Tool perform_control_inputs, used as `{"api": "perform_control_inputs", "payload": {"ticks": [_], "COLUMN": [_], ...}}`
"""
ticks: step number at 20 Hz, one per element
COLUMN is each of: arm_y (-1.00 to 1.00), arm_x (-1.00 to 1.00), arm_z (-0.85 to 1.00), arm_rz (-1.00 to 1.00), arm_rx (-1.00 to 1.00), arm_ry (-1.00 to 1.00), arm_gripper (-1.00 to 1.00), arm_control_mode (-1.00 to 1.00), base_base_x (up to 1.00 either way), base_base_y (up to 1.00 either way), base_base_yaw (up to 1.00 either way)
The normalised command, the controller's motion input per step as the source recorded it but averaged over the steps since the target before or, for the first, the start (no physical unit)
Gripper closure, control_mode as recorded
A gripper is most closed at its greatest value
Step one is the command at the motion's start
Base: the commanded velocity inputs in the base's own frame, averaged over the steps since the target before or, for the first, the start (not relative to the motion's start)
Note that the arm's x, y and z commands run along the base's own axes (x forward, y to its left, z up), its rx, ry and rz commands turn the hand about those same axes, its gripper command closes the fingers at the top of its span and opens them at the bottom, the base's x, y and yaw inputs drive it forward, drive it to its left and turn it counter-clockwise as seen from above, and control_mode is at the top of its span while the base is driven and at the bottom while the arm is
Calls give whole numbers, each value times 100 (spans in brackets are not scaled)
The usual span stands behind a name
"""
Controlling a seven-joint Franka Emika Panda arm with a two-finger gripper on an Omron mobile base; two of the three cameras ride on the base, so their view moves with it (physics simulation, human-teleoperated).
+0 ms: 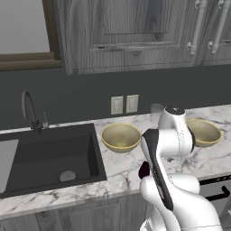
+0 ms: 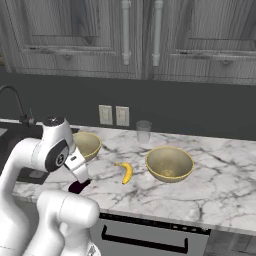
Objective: Pick both bowls and place them on the counter. Then place the banana in one bowl and place the eggplant in the other bowl.
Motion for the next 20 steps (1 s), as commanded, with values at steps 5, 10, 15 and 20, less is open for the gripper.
{"api": "perform_control_inputs", "payload": {"ticks": [5,10,15,20], "arm_y": [0,9,19,18], "arm_x": [0,0,0,0], "arm_z": [-25,-34,-35,-30], "arm_rz": [0,0,0,0], "arm_rx": [0,0,0,0], "arm_ry": [0,4,4,0], "arm_gripper": [-100,-100,-100,-100], "arm_control_mode": [-100,-100,-100,-100], "base_base_x": [0,0,0,0], "base_base_y": [0,0,0,0], "base_base_yaw": [0,0,0,0]}}
